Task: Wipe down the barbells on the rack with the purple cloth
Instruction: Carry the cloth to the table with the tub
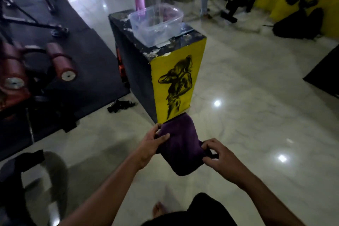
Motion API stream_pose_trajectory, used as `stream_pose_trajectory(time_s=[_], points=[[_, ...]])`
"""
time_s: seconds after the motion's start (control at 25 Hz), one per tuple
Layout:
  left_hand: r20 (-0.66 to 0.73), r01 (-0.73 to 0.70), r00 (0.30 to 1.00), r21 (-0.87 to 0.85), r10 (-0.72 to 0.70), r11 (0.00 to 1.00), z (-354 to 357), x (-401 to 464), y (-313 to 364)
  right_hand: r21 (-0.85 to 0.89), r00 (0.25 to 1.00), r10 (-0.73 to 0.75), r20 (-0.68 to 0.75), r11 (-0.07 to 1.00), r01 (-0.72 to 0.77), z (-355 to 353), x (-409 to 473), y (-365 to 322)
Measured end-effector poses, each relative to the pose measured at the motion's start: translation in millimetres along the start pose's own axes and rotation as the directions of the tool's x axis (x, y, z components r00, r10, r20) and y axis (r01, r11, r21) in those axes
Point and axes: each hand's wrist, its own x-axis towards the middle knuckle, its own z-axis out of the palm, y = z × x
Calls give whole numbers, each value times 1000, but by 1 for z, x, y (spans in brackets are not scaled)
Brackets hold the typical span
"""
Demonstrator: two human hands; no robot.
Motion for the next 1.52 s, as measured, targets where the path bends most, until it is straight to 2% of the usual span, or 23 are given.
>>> stream_pose_trajectory(time_s=[0.08,0.16,0.2,0.28,0.32,0.36,0.4,0.52,0.72,0.8,1.0,1.12,1.2,1.28,1.36,1.44,1.52], points=[[66,-112,993,197,101,974,1,38,36,-16,997,-6,-73,1000,5,-15,35,6],[176,-234,969,416,175,879,11,77,73,56,985,-3,-174,998,13,-37,79,10],[236,-296,951,516,199,803,18,96,88,89,978,-31,-204,995,50,-51,103,8],[334,-414,910,727,246,547,31,137,119,67,966,-150,-210,984,167,-85,156,-1],[368,-454,889,780,272,429,36,153,133,4,962,-210,-174,977,214,-101,181,-10],[388,-484,870,790,305,377,40,166,147,-68,956,-267,-119,963,260,-116,205,-19],[386,-498,858,785,338,368,42,181,162,-138,950,-305,-65,946,294,-131,233,-27],[266,-438,872,798,411,413,33,223,209,-192,933,-360,27,914,358,-166,300,-54],[110,-454,845,664,524,594,3,276,264,-144,899,-437,-11,891,431,-209,382,-106],[84,-491,811,636,579,596,-6,297,276,-169,875,-484,6,862,478,-217,416,-124],[92,-567,744,611,662,552,-26,345,302,-179,885,-466,8,870,460,-239,475,-148],[72,-485,790,681,609,549,-34,366,316,-188,887,-455,76,867,461,-244,498,-150],[52,-449,830,652,555,611,-37,374,323,-156,897,-438,60,884,442,-245,511,-150],[9,-453,855,496,518,740,-32,370,338,-118,896,-438,78,888,444,-246,523,-149],[-56,-460,868,285,494,841,-24,365,351,-13,926,-312,213,947,322,-239,532,-148],[-196,-425,872,148,448,893,-20,371,355,131,895,-214,391,976,176,-228,545,-145],[-338,-412,861,-24,381,911,-29,370,349,307,876,-188,445,950,48,-214,552,-155]])
